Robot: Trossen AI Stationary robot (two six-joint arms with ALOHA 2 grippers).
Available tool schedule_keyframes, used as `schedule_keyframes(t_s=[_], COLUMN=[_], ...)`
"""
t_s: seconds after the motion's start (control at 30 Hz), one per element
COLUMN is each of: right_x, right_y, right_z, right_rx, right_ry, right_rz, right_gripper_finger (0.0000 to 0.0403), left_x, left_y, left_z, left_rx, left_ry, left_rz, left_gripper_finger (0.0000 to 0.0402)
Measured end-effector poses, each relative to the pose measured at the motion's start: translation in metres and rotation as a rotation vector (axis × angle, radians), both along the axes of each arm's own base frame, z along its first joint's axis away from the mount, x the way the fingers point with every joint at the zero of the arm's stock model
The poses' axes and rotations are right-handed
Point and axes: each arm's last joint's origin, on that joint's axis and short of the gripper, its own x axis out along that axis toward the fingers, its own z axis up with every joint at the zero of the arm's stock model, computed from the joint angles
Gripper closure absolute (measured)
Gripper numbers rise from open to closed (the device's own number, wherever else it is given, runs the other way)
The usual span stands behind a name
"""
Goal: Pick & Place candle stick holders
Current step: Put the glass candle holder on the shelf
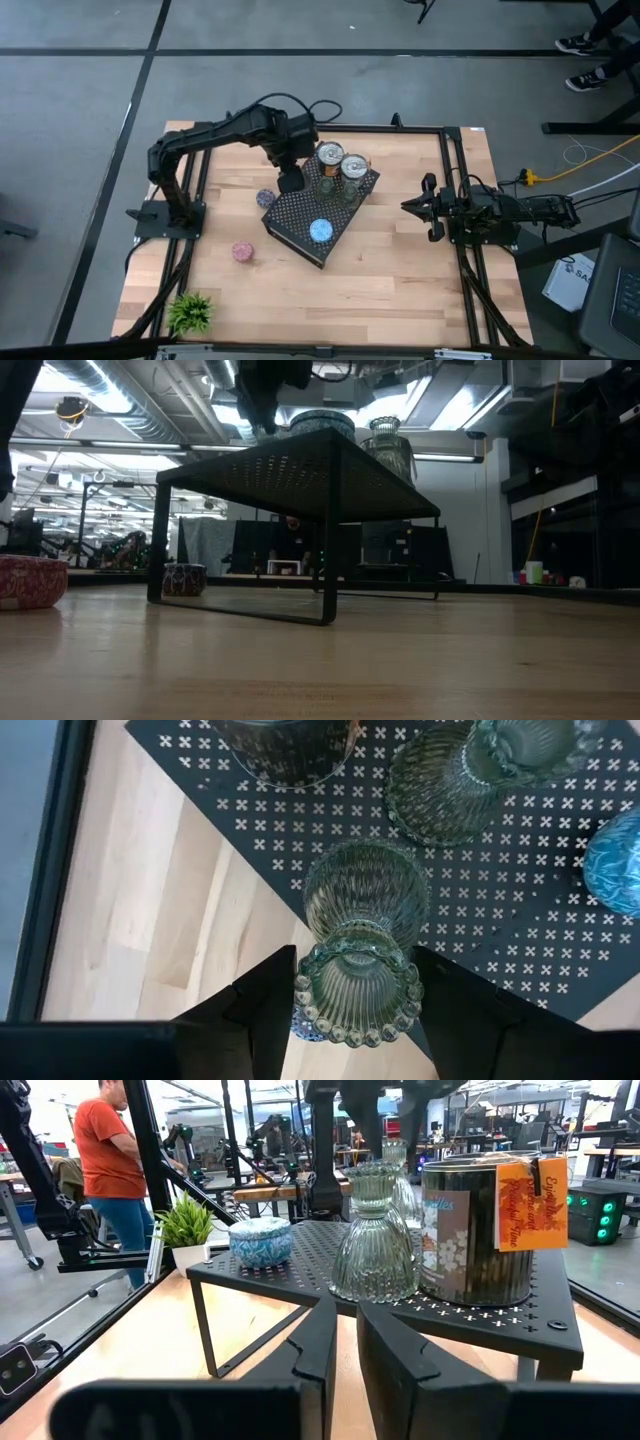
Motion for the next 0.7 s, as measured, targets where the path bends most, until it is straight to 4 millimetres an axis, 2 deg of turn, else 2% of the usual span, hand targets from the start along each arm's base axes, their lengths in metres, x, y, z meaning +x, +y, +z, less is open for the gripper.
schedule_keyframes(t_s=[0.3, 0.7], right_x=[0.0, 0.0], right_y=[0.0, 0.0], right_z=[0.0, 0.0], right_rx=[0.0, 0.0], right_ry=[0.0, 0.0], right_rz=[0.0, 0.0], right_gripper_finger=[0.0355, 0.0355], left_x=[0.011, 0.015], left_y=[-0.002, -0.002], left_z=[-0.008, -0.01], left_rx=[0.013, 0.057], left_ry=[0.002, -0.012], left_rz=[-0.045, -0.094], left_gripper_finger=[0.0221, 0.0218])
